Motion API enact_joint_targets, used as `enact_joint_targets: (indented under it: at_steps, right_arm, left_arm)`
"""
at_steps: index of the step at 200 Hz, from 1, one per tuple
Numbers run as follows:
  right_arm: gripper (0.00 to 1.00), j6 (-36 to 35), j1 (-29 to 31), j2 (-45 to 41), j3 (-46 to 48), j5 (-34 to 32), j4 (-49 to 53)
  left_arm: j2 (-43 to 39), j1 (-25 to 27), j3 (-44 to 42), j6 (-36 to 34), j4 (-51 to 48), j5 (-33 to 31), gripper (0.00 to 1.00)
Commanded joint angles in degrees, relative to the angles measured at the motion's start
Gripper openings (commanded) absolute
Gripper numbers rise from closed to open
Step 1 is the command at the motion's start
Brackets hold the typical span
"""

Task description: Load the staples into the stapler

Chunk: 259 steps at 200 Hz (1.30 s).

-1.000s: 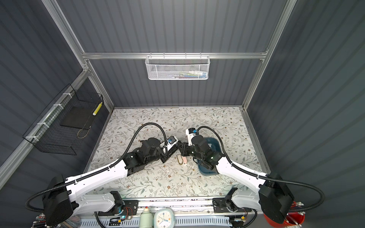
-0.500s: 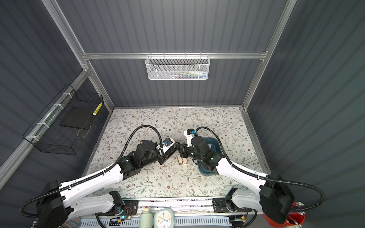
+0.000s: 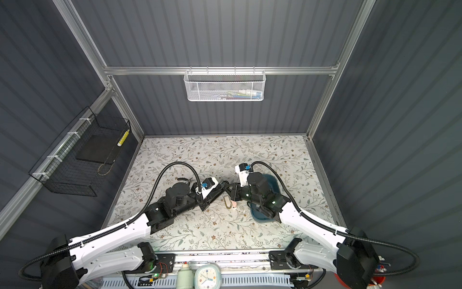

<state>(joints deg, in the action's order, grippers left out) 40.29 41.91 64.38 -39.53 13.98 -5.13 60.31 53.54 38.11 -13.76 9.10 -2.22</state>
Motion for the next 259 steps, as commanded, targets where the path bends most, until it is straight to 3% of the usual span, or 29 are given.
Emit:
enact_joint_targets:
  at_steps: [1, 25, 97, 111, 146, 169, 190, 229, 259]
  right_arm:
    - [0.00, 6.0, -6.2, 1.1, 1.2, -13.5, 5.4]
    - [0.00, 7.4, -7.4, 2.5, 1.7, -12.8, 5.2]
    - [0.00, 6.9, -8.1, 2.9, 2.8, -12.0, 2.9]
    - [0.14, 5.9, -8.1, 2.4, 2.9, -12.5, 2.4]
    - [0.24, 1.6, -8.1, 0.2, 1.8, -12.7, 2.9]
    - [0.51, -0.7, -8.1, -3.5, 1.6, -13.7, 3.6]
    - [0.66, -2.6, -7.9, -6.4, 1.4, -14.8, 4.7]
    - [0.76, -7.2, -8.0, -12.7, 1.6, -20.6, 6.0]
    - [0.80, -14.5, -8.0, -17.4, 6.7, -22.3, -1.9]
  left_arm:
    - [-5.3, -0.2, -0.2, -2.6, 3.1, 3.7, 0.00]
    - [-6.7, -0.3, -2.2, -2.9, 5.6, 3.6, 0.00]
    - [-4.9, -0.4, -2.5, -6.9, 5.1, 11.9, 0.00]
    - [-3.7, -0.4, -1.1, -9.0, 1.8, 12.0, 0.00]
    - [1.3, -0.5, 5.5, -10.8, -7.9, 10.3, 0.00]
    - [3.6, -0.4, 7.7, -14.5, -11.8, 14.3, 0.00]
    - [5.4, -0.4, 10.1, -16.1, -15.9, 14.5, 0.00]
    - [7.1, -0.4, 14.8, -16.4, -20.6, 14.9, 0.00]
    - [10.0, -0.4, 27.2, -13.6, -33.8, 11.8, 0.00]
